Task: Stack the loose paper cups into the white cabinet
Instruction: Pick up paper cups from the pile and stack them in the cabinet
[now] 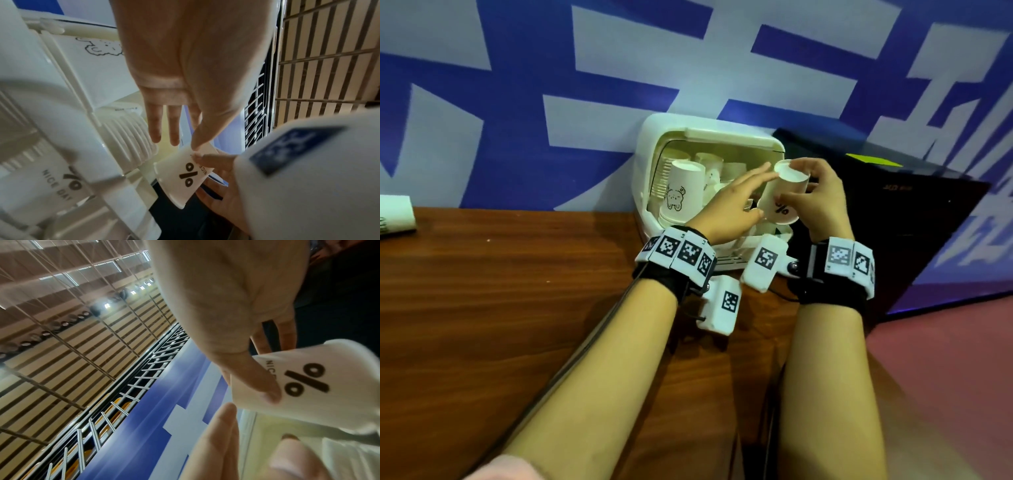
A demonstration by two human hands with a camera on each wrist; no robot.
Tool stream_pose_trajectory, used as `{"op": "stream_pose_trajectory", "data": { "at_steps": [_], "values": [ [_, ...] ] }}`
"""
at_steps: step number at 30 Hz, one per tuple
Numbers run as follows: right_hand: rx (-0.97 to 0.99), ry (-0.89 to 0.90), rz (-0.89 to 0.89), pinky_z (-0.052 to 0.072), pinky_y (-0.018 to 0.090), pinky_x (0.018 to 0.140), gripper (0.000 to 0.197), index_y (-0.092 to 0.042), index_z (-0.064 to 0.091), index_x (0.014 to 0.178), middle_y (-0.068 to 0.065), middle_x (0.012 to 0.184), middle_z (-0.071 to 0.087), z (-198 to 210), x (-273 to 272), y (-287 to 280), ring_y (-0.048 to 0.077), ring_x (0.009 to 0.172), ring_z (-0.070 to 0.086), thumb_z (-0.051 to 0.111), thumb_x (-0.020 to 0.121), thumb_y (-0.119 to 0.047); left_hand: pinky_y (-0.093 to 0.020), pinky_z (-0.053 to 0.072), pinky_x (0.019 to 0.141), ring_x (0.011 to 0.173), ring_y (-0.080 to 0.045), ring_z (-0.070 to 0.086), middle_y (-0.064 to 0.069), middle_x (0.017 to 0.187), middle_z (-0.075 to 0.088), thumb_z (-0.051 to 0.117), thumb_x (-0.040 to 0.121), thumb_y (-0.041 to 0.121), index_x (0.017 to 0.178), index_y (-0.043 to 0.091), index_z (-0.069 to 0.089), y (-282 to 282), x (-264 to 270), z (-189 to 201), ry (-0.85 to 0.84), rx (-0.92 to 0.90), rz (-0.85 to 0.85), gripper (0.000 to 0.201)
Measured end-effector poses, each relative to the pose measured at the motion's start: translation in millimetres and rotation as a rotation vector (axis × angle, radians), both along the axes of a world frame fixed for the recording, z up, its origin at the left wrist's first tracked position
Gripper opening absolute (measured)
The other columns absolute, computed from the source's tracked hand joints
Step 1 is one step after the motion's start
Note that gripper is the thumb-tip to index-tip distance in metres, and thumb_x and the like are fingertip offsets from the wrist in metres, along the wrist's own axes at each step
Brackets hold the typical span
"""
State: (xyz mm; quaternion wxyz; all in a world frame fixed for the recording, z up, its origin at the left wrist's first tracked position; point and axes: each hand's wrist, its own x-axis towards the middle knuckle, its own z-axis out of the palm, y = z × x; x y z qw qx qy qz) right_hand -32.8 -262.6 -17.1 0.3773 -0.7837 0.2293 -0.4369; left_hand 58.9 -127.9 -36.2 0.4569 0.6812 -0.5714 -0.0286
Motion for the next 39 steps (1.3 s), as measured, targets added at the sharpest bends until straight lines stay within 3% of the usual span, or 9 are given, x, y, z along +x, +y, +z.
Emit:
{"op": "stream_pose_trajectory", "data": {
  "at_steps": [3, 6, 9, 12, 22, 30, 33, 35, 39],
  "values": [
    [0.045, -0.050, -0.047, 0.054, 0.027, 0.080, 0.052, -0.022, 0.060, 0.114, 0.002, 0.122, 0.059, -9, 7, -5, 0.017, 0.106, 0.059, 0.078, 0.069, -0.001, -0.004, 0.019, 0.100, 0.141, -0.013, 0.028, 0.005, 0.159, 0.019, 0.048, 0.091, -0.003, 0.148, 0.020, 0.033, -2, 4, -6, 0.005, 0.032, -0.011, 0.064],
    [0.068, -0.065, -0.048, 0.056, 0.038, 0.087, 0.050, -0.027, 0.060, 0.111, -0.001, 0.121, 0.060, -16, 10, -5, 0.017, 0.105, 0.060, 0.079, 0.070, -0.006, -0.021, 0.024, 0.114, 0.143, -0.016, 0.028, 0.004, 0.160, 0.018, 0.043, 0.090, -0.008, 0.149, 0.020, 0.031, -3, 5, -12, 0.014, 0.070, -0.023, 0.067],
    [0.053, -0.038, -0.049, 0.054, 0.043, 0.090, 0.050, -0.026, 0.060, 0.113, -0.003, 0.121, 0.060, -20, 14, -3, 0.018, 0.109, 0.059, 0.081, 0.071, -0.008, -0.016, 0.020, 0.111, 0.144, -0.016, 0.024, 0.004, 0.160, 0.015, 0.042, 0.089, -0.010, 0.150, 0.019, 0.028, -4, 5, -14, 0.009, 0.085, -0.023, 0.069],
    [0.058, -0.017, -0.046, 0.053, 0.043, 0.093, 0.049, -0.022, 0.061, 0.116, -0.003, 0.119, 0.061, -24, 16, -5, 0.018, 0.110, 0.059, 0.079, 0.073, -0.006, -0.028, 0.024, 0.117, 0.144, -0.016, 0.025, 0.004, 0.160, 0.015, 0.041, 0.089, -0.011, 0.151, 0.020, 0.027, -6, 7, -17, 0.015, 0.096, -0.034, 0.071],
    [0.004, 0.092, -0.062, 0.053, 0.041, 0.093, 0.042, -0.023, 0.060, 0.123, 0.004, 0.123, 0.062, -30, 21, -7, 0.020, 0.108, 0.061, 0.070, 0.083, -0.019, -0.023, 0.015, 0.116, 0.147, -0.015, 0.015, 0.001, 0.161, 0.009, 0.043, 0.086, -0.013, 0.152, 0.015, 0.023, -17, 4, -25, -0.089, 0.176, -0.018, 0.075],
    [-0.004, 0.087, -0.030, 0.053, 0.032, 0.091, 0.041, -0.022, 0.059, 0.124, 0.001, 0.123, 0.062, -32, 20, -8, 0.015, 0.106, 0.061, 0.068, 0.086, -0.011, -0.028, 0.020, 0.117, 0.147, -0.015, 0.011, 0.005, 0.162, 0.000, 0.043, 0.086, -0.014, 0.153, 0.020, 0.018, -22, 3, -23, -0.088, 0.179, 0.000, 0.079],
    [0.006, 0.114, -0.050, 0.052, 0.032, 0.092, 0.039, -0.019, 0.062, 0.121, 0.002, 0.120, 0.065, -35, 20, -6, 0.016, 0.105, 0.062, 0.071, 0.084, -0.013, -0.026, 0.019, 0.115, 0.147, -0.017, 0.015, -0.001, 0.162, 0.007, 0.044, 0.087, -0.012, 0.153, 0.015, 0.018, -21, 1, -23, -0.101, 0.218, 0.024, 0.076],
    [0.038, 0.187, -0.059, 0.050, 0.028, 0.086, 0.036, -0.016, 0.064, 0.120, 0.003, 0.116, 0.066, -39, 20, -7, 0.015, 0.103, 0.062, 0.070, 0.085, -0.016, -0.025, 0.024, 0.111, 0.143, -0.021, 0.026, -0.007, 0.159, 0.019, 0.045, 0.090, -0.007, 0.153, 0.014, 0.018, -19, -1, -23, -0.095, 0.265, 0.054, 0.072],
    [0.098, 0.376, -0.043, 0.045, 0.027, 0.077, 0.030, -0.012, 0.066, 0.121, 0.005, 0.110, 0.065, -41, 22, -9, 0.014, 0.095, 0.059, 0.062, 0.092, -0.018, -0.034, 0.032, 0.107, 0.137, -0.026, 0.037, -0.012, 0.151, 0.035, 0.045, 0.093, 0.001, 0.153, 0.017, 0.016, -19, -3, -27, -0.101, 0.356, 0.113, 0.068]
  ]
}}
